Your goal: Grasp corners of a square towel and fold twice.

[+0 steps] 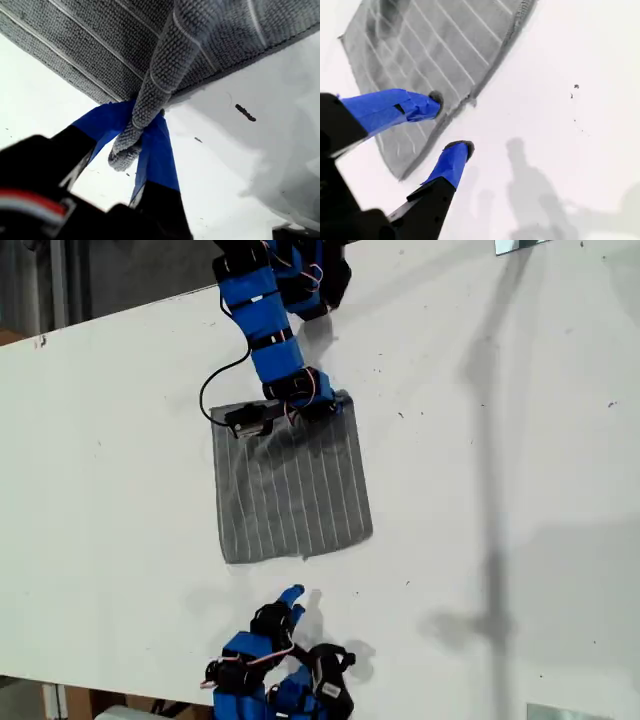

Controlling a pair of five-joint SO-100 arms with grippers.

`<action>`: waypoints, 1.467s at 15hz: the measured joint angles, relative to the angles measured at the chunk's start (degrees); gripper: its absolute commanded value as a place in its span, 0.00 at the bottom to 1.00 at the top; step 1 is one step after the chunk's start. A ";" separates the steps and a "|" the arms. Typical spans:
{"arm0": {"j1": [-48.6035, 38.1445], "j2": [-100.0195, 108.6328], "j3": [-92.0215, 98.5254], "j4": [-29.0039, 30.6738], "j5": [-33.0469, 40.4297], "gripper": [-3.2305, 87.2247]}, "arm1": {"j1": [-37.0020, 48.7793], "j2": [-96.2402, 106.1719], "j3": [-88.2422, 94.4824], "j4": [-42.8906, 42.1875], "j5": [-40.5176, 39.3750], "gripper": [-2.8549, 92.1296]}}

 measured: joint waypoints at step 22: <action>13.27 -62.49 -44.38 -10.99 -11.87 0.04 | -2.72 2.02 -0.88 0.70 -1.05 0.03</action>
